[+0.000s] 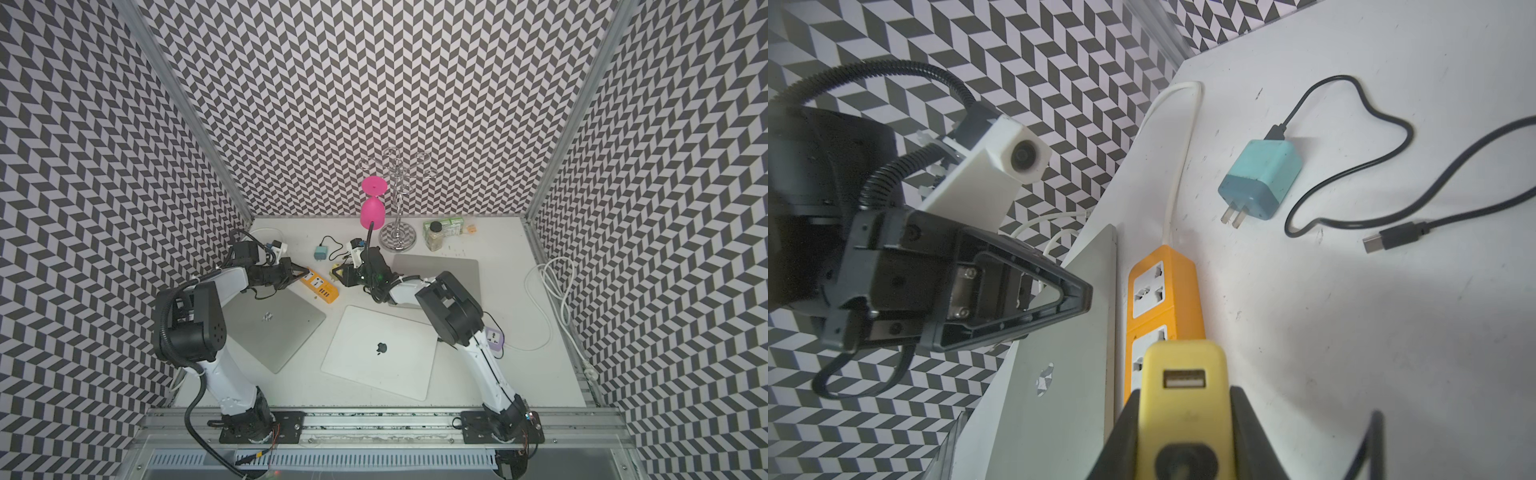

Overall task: Unplug the laptop charger
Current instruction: Place the plug at the center of the board.

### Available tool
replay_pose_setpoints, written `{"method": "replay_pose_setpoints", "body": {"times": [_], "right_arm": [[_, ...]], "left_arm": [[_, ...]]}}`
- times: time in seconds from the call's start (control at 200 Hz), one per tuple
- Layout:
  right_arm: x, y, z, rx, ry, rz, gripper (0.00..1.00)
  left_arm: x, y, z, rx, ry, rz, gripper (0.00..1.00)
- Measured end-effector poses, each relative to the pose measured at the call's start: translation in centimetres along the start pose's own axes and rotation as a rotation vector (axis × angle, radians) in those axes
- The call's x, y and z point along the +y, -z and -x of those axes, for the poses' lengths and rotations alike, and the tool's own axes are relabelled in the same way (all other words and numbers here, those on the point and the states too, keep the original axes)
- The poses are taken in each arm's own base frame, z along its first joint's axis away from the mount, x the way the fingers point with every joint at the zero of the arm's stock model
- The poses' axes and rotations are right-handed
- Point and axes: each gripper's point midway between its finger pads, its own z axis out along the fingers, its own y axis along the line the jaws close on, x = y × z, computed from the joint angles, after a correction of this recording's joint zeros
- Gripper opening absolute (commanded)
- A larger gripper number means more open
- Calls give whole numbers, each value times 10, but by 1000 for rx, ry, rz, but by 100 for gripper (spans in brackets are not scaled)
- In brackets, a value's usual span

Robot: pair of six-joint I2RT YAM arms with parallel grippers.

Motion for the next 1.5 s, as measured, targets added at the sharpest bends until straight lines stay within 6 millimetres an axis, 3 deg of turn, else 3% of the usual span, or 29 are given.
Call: {"method": "replay_pose_setpoints", "body": {"times": [0.22,0.551,0.781,0.961,1.497], "right_arm": [[-14,-5,-13,27,-46,-11,6],[-21,-7,-18,39,-80,-21,9],[-26,-10,-26,58,-105,-25,17],[-26,-10,-27,64,-113,-25,37],[-32,2,-29,107,-148,-117,62]], "left_arm": [[1,0,-1,1,2,4,0],[0,-1,-2,4,0,4,0],[1,-1,-2,4,-1,6,0],[1,-1,-2,5,1,7,0],[-2,1,-1,0,-3,5,0]]}}
